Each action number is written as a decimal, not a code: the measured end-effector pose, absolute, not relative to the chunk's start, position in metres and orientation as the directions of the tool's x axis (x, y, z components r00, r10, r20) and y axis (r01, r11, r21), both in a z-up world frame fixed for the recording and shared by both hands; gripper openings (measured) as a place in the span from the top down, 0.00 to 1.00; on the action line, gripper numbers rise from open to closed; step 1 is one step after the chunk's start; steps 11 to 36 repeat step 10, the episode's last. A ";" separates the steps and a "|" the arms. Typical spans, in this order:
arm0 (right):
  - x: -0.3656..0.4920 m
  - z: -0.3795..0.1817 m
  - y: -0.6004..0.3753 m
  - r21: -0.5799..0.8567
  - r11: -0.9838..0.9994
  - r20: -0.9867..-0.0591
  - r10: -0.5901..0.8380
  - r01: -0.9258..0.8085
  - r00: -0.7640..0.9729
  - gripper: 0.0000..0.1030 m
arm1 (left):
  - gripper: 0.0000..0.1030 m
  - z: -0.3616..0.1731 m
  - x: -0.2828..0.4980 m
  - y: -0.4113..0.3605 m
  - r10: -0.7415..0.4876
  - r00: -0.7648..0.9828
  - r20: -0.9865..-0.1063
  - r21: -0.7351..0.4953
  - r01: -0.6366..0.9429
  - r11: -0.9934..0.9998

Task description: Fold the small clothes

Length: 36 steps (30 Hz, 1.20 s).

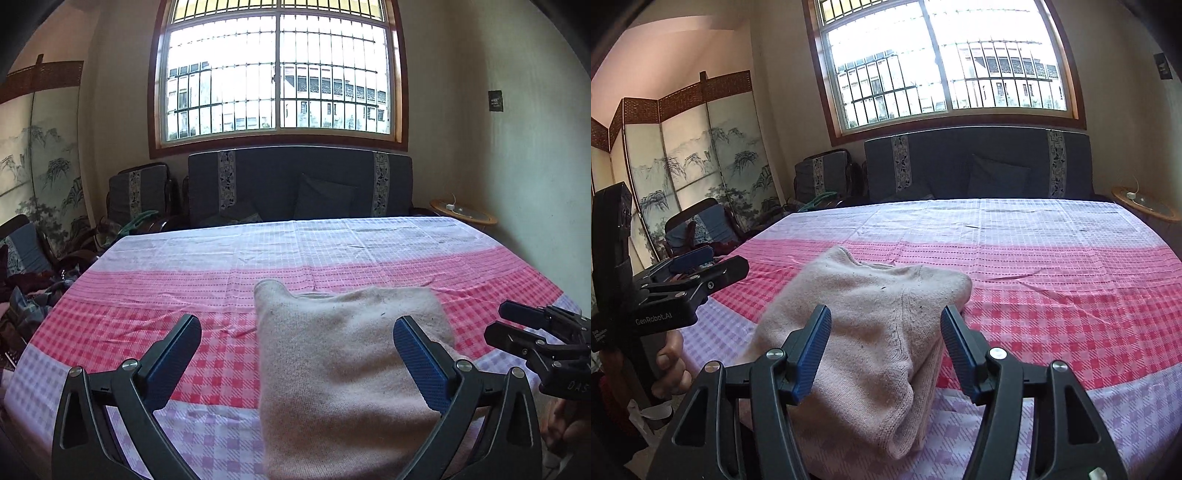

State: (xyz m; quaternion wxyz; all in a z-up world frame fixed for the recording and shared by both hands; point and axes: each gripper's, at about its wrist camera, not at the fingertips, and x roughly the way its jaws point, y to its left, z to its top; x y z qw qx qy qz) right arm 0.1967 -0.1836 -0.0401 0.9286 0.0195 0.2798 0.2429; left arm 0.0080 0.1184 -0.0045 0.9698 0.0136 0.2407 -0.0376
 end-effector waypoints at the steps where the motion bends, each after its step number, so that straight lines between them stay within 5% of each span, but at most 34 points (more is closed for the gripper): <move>1: 0.197 -0.040 -0.184 0.172 0.881 -0.511 0.462 -0.440 0.725 0.43 | 0.00 -0.006 0.009 0.117 -0.030 0.880 -0.475 0.025 0.048 0.999; 6: 0.194 -0.039 -0.180 0.165 0.884 -0.518 0.454 -0.437 0.725 0.42 | 0.00 -0.008 0.005 0.115 0.053 0.894 -0.445 0.059 -0.029 0.998; 36: 0.194 -0.036 -0.178 0.161 0.887 -0.515 0.449 -0.433 0.730 0.40 | 0.00 -0.008 0.002 0.111 0.039 0.892 -0.450 0.063 -0.012 0.998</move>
